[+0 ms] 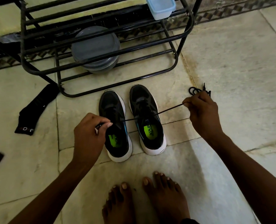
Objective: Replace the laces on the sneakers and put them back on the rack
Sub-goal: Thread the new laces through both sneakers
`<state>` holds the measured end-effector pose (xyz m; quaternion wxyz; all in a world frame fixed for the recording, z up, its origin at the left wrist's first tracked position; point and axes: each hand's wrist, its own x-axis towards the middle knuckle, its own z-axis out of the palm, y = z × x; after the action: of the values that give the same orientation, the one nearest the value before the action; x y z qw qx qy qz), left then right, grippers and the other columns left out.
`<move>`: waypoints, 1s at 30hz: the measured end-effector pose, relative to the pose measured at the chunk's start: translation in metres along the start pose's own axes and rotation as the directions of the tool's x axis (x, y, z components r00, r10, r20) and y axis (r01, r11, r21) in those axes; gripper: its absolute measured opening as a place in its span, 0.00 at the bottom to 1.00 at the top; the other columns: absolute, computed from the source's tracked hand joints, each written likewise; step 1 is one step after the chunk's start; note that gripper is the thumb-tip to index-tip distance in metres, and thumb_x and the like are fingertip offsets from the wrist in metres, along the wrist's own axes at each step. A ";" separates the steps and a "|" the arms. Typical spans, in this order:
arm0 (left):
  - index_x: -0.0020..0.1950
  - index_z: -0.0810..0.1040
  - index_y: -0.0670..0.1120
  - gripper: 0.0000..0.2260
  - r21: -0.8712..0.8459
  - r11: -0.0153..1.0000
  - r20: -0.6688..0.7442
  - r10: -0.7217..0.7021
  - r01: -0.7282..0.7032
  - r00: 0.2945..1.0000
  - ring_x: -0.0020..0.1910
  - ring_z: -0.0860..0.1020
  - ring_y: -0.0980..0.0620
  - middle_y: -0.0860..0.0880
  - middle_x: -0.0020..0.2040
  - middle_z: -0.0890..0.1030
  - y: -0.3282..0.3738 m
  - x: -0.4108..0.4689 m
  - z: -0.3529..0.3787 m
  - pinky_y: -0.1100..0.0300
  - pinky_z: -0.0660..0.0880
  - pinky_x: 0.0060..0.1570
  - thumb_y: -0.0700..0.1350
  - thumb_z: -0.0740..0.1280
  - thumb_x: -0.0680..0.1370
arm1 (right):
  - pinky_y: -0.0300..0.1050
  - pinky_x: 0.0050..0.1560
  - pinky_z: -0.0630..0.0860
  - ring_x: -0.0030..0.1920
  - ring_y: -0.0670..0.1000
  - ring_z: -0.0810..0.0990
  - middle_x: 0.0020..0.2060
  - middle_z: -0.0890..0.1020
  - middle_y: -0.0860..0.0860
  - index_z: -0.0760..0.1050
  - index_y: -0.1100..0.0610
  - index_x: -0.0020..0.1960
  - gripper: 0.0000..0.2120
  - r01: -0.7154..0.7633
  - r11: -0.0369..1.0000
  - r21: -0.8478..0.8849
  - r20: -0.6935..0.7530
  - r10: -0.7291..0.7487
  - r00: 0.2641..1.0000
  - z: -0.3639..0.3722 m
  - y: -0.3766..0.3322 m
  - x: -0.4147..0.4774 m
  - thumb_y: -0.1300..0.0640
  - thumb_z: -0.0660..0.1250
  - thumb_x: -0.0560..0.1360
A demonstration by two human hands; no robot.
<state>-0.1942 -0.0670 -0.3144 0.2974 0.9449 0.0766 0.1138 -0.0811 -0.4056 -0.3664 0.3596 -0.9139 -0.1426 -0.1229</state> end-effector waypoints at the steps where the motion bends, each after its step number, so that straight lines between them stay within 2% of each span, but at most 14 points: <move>1: 0.48 0.85 0.43 0.02 0.005 1.000 -0.003 -0.011 0.011 1.000 0.42 0.77 0.59 0.51 0.44 0.81 0.000 -0.003 0.001 0.77 0.68 0.46 0.38 0.73 0.78 | 0.59 0.42 0.77 0.44 0.56 0.80 0.42 0.77 0.54 0.83 0.60 0.48 0.04 0.002 1.000 -0.004 -0.002 -0.002 1.000 0.000 -0.001 0.001 0.64 0.69 0.79; 5: 0.48 0.85 0.44 0.03 -0.004 0.999 -0.010 -0.048 0.048 0.999 0.42 0.78 0.57 0.50 0.44 0.80 -0.008 -0.012 0.004 0.75 0.69 0.45 0.37 0.72 0.78 | 0.58 0.41 0.77 0.43 0.54 0.78 0.42 0.76 0.52 0.83 0.59 0.48 0.06 -0.015 0.999 -0.029 -0.008 0.014 1.000 0.001 0.001 0.001 0.66 0.68 0.78; 8: 0.48 0.85 0.45 0.03 -0.025 0.998 -0.012 -0.058 0.058 0.998 0.42 0.79 0.56 0.52 0.44 0.80 -0.012 -0.014 0.002 0.61 0.77 0.45 0.38 0.73 0.78 | 0.62 0.40 0.76 0.44 0.54 0.77 0.43 0.75 0.50 0.82 0.57 0.49 0.07 -0.024 0.999 -0.045 -0.004 0.024 1.000 -0.002 0.003 0.002 0.63 0.65 0.78; 11: 0.48 0.85 0.46 0.03 -0.014 0.997 -0.012 -0.074 0.073 0.997 0.41 0.79 0.56 0.53 0.44 0.80 -0.014 -0.014 0.002 0.55 0.78 0.42 0.39 0.73 0.78 | 0.56 0.39 0.75 0.44 0.52 0.76 0.41 0.75 0.51 0.83 0.59 0.48 0.09 0.000 0.998 -0.059 -0.017 -0.001 1.000 -0.006 0.001 0.002 0.61 0.64 0.78; 15: 0.48 0.85 0.46 0.03 -0.025 0.996 -0.026 -0.089 0.088 0.996 0.41 0.79 0.56 0.53 0.44 0.80 -0.015 -0.013 0.004 0.57 0.78 0.42 0.39 0.73 0.78 | 0.49 0.40 0.71 0.45 0.53 0.76 0.41 0.76 0.52 0.83 0.59 0.47 0.11 0.018 0.996 -0.092 -0.023 -0.020 1.000 -0.009 0.002 -0.001 0.59 0.62 0.77; 19: 0.47 0.85 0.47 0.03 -0.009 0.994 -0.011 -0.108 0.107 0.994 0.41 0.78 0.57 0.53 0.43 0.79 -0.015 -0.014 0.004 0.66 0.72 0.39 0.39 0.73 0.77 | 0.56 0.42 0.74 0.47 0.57 0.77 0.42 0.76 0.50 0.83 0.58 0.47 0.08 -0.026 0.993 -0.113 -0.005 0.025 1.000 -0.007 0.004 -0.004 0.62 0.64 0.76; 21: 0.47 0.85 0.48 0.03 -0.013 0.995 -0.013 -0.100 0.100 0.995 0.42 0.78 0.57 0.54 0.43 0.79 -0.017 -0.013 0.006 0.64 0.74 0.41 0.40 0.74 0.77 | 0.57 0.42 0.75 0.46 0.57 0.79 0.41 0.77 0.51 0.84 0.59 0.47 0.08 -0.012 0.995 -0.103 -0.008 0.011 1.000 -0.007 0.002 -0.004 0.62 0.65 0.76; 23: 0.47 0.85 0.48 0.03 0.008 0.997 -0.044 -0.070 0.071 0.997 0.45 0.79 0.54 0.54 0.44 0.81 -0.017 -0.015 0.007 0.55 0.78 0.44 0.41 0.75 0.76 | 0.56 0.43 0.77 0.46 0.57 0.80 0.42 0.80 0.52 0.84 0.59 0.51 0.08 0.011 0.998 -0.067 -0.025 -0.013 1.000 -0.009 -0.001 -0.003 0.60 0.67 0.77; 26: 0.53 0.85 0.50 0.08 0.197 0.980 -0.094 0.025 -0.006 0.995 0.54 0.78 0.48 0.53 0.54 0.81 -0.009 -0.018 0.012 0.47 0.74 0.50 0.48 0.74 0.75 | 0.52 0.50 0.77 0.52 0.55 0.80 0.49 0.83 0.52 0.82 0.58 0.61 0.12 0.000 1.000 0.002 -0.008 0.000 1.000 -0.008 -0.011 -0.005 0.57 0.70 0.79; 28: 0.57 0.85 0.50 0.10 0.226 0.967 -0.060 0.133 -0.117 0.989 0.58 0.78 0.48 0.53 0.59 0.81 0.002 -0.018 0.020 0.43 0.71 0.55 0.48 0.71 0.76 | 0.54 0.53 0.77 0.55 0.54 0.80 0.52 0.83 0.53 0.82 0.58 0.62 0.12 0.065 0.998 0.021 0.052 -0.066 0.996 -0.001 -0.020 -0.007 0.56 0.69 0.80; 30: 0.60 0.83 0.49 0.12 0.184 0.950 0.034 0.249 -0.250 0.968 0.62 0.77 0.49 0.53 0.61 0.81 0.015 -0.015 0.031 0.45 0.68 0.58 0.44 0.69 0.77 | 0.57 0.54 0.76 0.57 0.53 0.80 0.55 0.82 0.51 0.83 0.56 0.60 0.11 0.129 0.991 0.042 0.163 -0.134 0.978 0.010 -0.029 -0.008 0.54 0.68 0.80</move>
<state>-0.1990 -0.0993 -0.3327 0.1910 0.9712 -0.0345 0.1380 -0.0977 -0.3800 -0.3579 0.3519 -0.9038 -0.2338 -0.0679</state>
